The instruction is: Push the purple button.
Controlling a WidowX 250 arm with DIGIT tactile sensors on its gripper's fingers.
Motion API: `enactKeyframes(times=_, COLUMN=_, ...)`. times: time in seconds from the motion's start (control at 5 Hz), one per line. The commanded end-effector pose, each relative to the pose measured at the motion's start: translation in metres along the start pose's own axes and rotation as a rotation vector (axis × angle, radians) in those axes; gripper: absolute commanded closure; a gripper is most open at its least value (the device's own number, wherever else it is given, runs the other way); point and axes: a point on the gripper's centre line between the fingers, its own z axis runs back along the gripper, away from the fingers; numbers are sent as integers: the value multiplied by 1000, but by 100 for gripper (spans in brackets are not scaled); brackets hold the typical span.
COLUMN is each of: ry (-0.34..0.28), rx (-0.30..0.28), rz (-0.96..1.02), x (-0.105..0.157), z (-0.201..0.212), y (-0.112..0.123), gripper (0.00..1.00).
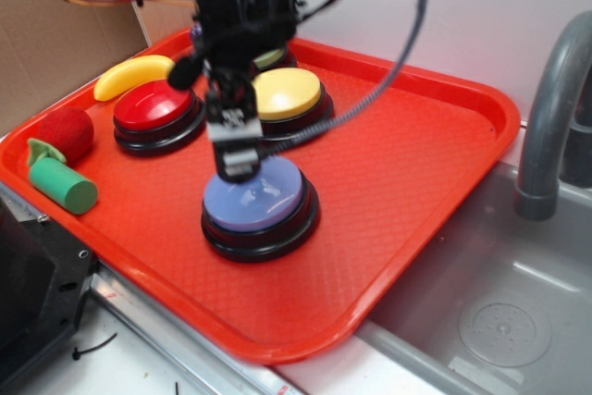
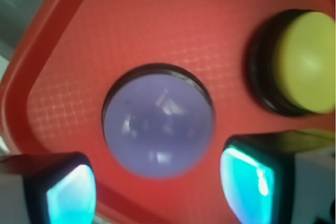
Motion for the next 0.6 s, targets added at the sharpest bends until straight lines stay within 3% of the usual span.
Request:
enactKeyframes(times=0.0, ry=-79, rx=30, rz=10, x=-7, z=36, y=-8, gripper=0)
enactKeyframes(times=0.4, ry=-99, rx=41, rz=23, x=-9, z=53, y=-9, gripper=0)
